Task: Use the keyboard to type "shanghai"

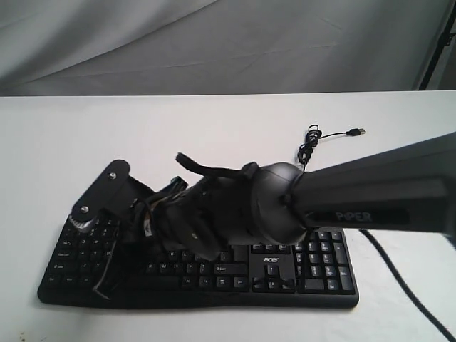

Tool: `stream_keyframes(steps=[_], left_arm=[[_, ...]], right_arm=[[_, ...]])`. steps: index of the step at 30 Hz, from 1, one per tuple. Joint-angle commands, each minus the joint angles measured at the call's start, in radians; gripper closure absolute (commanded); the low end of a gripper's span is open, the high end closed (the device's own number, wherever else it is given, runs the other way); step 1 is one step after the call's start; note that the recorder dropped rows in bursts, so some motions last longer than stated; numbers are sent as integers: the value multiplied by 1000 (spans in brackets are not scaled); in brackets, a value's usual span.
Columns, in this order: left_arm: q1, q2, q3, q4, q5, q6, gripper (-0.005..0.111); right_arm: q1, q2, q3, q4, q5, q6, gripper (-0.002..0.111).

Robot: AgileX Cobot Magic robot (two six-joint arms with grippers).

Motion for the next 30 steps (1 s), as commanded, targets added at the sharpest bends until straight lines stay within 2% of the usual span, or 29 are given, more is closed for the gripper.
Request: stream_keyframes(steps=[1, 5, 10, 30], left_arm=[[-4, -3, 4, 1, -5, -3, 107], [-4, -3, 4, 1, -5, -3, 107], [-4, -3, 4, 1, -5, -3, 107], [-4, -3, 4, 1, -5, -3, 107]], right_arm=[[33, 61, -135, -4, 75, -7, 108], [51, 146, -280, -8, 156, -13, 108], [53, 209, -370, -8, 201, -13, 108], [53, 245, -377, -8, 151, -23, 108]])
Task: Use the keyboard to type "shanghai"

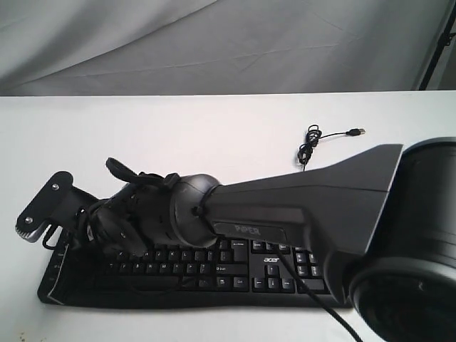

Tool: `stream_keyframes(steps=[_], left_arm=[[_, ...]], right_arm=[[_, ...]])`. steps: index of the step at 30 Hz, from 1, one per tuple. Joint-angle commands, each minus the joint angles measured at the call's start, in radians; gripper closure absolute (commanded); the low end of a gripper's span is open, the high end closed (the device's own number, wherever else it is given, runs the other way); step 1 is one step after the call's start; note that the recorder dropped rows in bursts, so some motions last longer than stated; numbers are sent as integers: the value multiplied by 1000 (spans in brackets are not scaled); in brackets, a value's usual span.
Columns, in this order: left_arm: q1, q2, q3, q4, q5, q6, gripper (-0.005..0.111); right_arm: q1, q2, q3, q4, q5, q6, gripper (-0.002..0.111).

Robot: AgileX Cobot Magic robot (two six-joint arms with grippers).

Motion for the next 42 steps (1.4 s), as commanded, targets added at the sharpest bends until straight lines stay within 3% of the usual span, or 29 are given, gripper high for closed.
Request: stream_keyframes(steps=[1, 14, 18, 23, 42], left_arm=[[-4, -3, 4, 1, -5, -3, 107], [-4, -3, 4, 1, -5, -3, 107], [-4, -3, 4, 1, -5, -3, 107], [-4, -3, 4, 1, -5, -3, 107], [-4, -3, 4, 1, -5, -3, 107]], right_arm=[[2, 9, -10, -4, -25, -16, 108], [2, -27, -2, -14, 2, -16, 108], [-6, -147, 164, -16, -111, -8, 108], [-100, -262, 428, 9, -219, 51, 108], [-154, -265, 534, 20, -297, 42, 108]])
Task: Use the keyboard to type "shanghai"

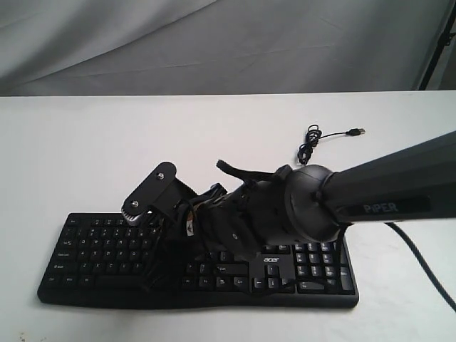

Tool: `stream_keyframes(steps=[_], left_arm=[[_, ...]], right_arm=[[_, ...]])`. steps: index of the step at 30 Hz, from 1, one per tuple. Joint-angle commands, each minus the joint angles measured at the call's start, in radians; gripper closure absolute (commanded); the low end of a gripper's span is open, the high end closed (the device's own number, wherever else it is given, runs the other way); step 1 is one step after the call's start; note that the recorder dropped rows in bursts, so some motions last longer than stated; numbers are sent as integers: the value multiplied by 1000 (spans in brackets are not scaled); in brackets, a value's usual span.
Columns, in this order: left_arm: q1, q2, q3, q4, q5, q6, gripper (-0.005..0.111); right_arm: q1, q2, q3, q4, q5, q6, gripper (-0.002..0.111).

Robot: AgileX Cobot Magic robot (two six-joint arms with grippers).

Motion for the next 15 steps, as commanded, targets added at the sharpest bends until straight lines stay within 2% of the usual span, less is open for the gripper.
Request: stream_keyframes(steps=[1, 15], left_arm=[[-4, -3, 4, 1, -5, -3, 107], [-4, -3, 4, 1, -5, -3, 107]], right_arm=[[-18, -11, 34, 5, -42, -9, 108], [-18, -5, 48, 5, -44, -14, 108]])
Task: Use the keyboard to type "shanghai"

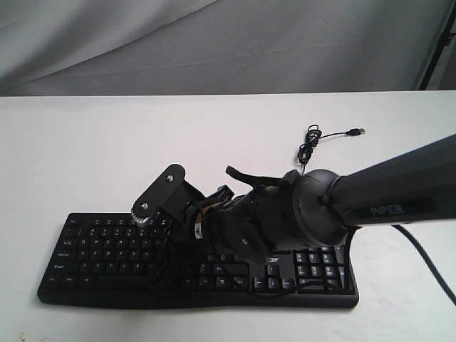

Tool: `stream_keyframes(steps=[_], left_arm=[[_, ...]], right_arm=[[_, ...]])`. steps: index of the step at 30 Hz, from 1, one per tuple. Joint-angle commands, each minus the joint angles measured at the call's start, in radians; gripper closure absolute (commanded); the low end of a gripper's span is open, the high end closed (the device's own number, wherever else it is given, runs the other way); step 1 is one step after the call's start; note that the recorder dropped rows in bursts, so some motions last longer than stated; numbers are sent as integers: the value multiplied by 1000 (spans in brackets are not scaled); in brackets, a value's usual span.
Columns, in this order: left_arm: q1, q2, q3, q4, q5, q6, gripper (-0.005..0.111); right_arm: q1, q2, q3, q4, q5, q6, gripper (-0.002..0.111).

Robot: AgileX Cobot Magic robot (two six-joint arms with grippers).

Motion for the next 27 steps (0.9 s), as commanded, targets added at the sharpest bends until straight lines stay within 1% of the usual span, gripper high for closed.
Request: stream_keyframes(steps=[1, 9, 15, 17, 19, 23, 25, 27], left_arm=[[-4, -3, 4, 1, -5, -3, 107], [-4, -3, 4, 1, -5, -3, 107], [-4, -3, 4, 1, -5, -3, 107], [-4, -3, 4, 1, -5, -3, 107], [-4, -3, 4, 1, -5, -3, 107], [-4, -3, 4, 1, -5, -3, 107], [-4, -3, 4, 1, -5, -3, 107], [-4, -3, 4, 1, -5, -3, 107]], right_arm=[[-6, -3, 4, 3, 17, -11, 108], [4, -62, 5, -10, 24, -18, 108], [71, -272, 99, -33, -38, -18, 108], [106, -370, 173, -31, -55, -12, 108], [150, -466, 269, -31, -109, 5, 108], [219, -665, 510, 1, -307, 12, 108], [238, -738, 597, 35, -313, 25, 108], [241, -803, 672, 80, -268, 43, 108]])
